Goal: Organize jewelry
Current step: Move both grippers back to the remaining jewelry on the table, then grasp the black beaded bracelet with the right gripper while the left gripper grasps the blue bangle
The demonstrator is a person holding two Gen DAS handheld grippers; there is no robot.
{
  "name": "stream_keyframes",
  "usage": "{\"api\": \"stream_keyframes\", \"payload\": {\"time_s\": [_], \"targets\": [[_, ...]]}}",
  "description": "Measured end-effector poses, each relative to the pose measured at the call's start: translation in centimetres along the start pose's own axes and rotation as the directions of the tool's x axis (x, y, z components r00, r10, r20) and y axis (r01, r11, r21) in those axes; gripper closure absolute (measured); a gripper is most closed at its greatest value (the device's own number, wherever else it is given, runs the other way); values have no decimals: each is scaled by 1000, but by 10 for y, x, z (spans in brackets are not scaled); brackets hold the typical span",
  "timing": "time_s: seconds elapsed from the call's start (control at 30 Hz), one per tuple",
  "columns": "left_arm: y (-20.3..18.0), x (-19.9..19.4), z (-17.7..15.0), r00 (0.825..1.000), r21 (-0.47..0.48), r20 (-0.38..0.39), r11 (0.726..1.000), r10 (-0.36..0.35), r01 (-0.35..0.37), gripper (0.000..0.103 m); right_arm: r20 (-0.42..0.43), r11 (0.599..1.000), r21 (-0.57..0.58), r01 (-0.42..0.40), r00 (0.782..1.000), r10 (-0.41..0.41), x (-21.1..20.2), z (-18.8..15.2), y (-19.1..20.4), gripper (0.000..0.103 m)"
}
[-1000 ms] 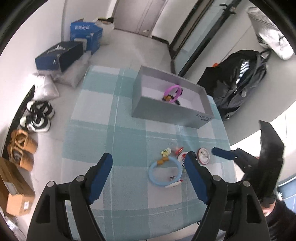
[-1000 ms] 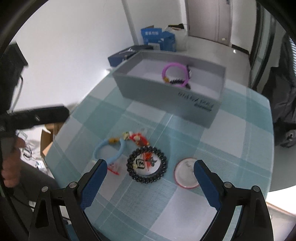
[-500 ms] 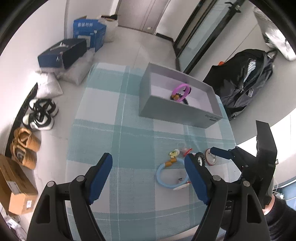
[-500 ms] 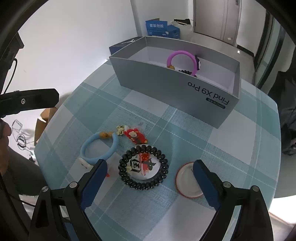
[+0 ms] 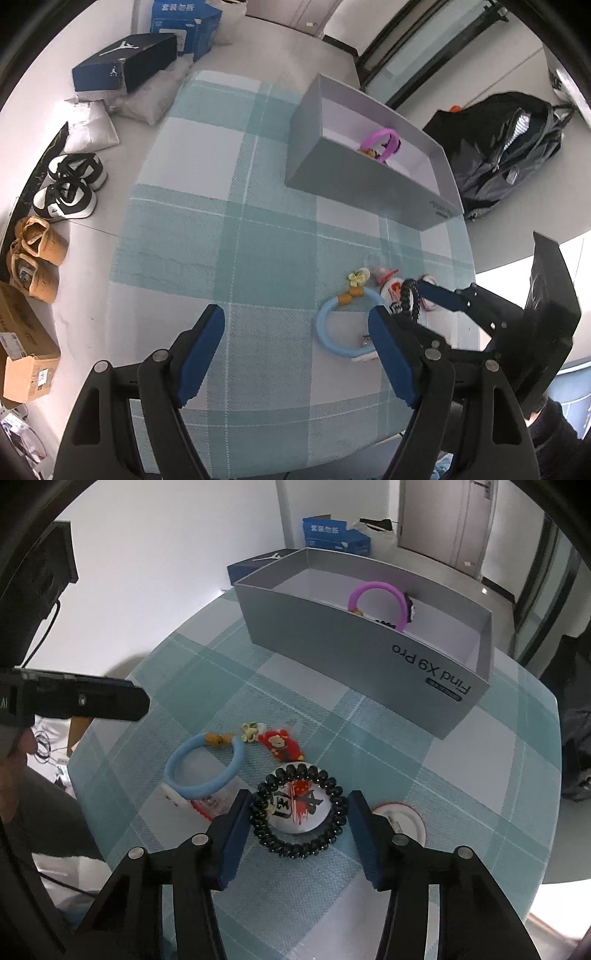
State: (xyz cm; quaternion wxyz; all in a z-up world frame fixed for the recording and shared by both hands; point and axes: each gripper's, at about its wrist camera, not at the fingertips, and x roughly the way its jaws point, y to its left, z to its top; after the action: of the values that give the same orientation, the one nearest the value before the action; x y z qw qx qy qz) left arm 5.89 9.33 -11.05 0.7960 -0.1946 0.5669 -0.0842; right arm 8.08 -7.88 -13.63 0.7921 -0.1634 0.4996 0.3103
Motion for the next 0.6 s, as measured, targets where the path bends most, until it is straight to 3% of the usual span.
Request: {"api": "stream_keyframes", "payload": {"time_s": [0.37,0.6], "targets": [[-19,16,-7,995,59,-76,996,-68,72,26,92,987,144,-75,994,62,-33,4,-32,54],[-37,33,-9,994,115,-103,993,-27,39,26,133,980,176,-95,988,72,-47,5,-41,54]]}}
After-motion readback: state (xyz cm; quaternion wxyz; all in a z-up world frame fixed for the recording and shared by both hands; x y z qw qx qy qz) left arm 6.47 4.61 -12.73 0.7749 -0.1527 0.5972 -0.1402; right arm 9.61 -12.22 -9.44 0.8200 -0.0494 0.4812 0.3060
